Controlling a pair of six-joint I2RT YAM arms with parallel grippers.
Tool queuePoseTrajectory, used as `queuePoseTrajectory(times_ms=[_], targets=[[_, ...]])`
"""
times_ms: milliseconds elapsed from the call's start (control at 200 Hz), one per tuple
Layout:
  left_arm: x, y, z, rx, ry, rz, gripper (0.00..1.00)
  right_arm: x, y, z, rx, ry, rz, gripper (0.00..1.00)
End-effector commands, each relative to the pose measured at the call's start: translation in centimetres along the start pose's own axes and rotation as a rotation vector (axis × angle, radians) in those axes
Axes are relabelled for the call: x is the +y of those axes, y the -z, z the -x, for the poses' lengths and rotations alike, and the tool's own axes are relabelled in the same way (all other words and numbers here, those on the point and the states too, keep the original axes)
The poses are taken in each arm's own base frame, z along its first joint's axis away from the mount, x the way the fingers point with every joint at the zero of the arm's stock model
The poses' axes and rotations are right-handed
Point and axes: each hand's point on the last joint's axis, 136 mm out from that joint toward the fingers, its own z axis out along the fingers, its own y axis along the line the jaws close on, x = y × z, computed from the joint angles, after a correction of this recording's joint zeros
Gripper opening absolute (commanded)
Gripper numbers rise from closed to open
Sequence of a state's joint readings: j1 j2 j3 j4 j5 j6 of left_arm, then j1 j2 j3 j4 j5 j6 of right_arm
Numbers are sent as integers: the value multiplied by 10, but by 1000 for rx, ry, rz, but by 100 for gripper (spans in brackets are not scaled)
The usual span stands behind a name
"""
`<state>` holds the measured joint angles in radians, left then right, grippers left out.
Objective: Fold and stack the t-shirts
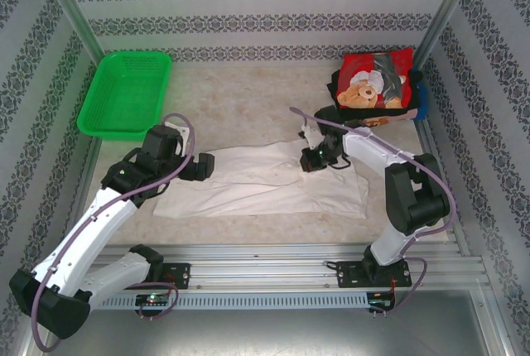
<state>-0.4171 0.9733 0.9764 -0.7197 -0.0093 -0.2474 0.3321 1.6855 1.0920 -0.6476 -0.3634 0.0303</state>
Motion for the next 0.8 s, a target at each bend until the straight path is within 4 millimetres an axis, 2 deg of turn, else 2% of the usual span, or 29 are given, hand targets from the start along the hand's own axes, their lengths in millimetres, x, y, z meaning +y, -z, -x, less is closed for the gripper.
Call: queuePoseTrajectory(times_ms=[0,280,320,375,465,550,649,794], targets=[[4,-11,2,-24,29,16,100,-8,-5,-20,26,-43,-47,1],[11,-34,-14,31,53,49,100,-18,-13,-43,114,-64,-130,3],[12,-37,-14,38,53,52,100,-19,-16,-47,123,-76,-133,8],[12,-43,-15,48,55,53,100,-17,-18,-50,127,-85,-125,21],[12,-53,-15,67,68,56,100,-13,-17,-48,111,-98,-116,31],[12,-63,-11,80,86,61,100,-11,-4,-37,44,-124,-108,36],[8,-75,-5,94,103,46,100,-14,20,-23,-60,-182,-100,46],[4,-97,-2,121,117,36,100,-46,53,-12,-164,-372,-151,55]])
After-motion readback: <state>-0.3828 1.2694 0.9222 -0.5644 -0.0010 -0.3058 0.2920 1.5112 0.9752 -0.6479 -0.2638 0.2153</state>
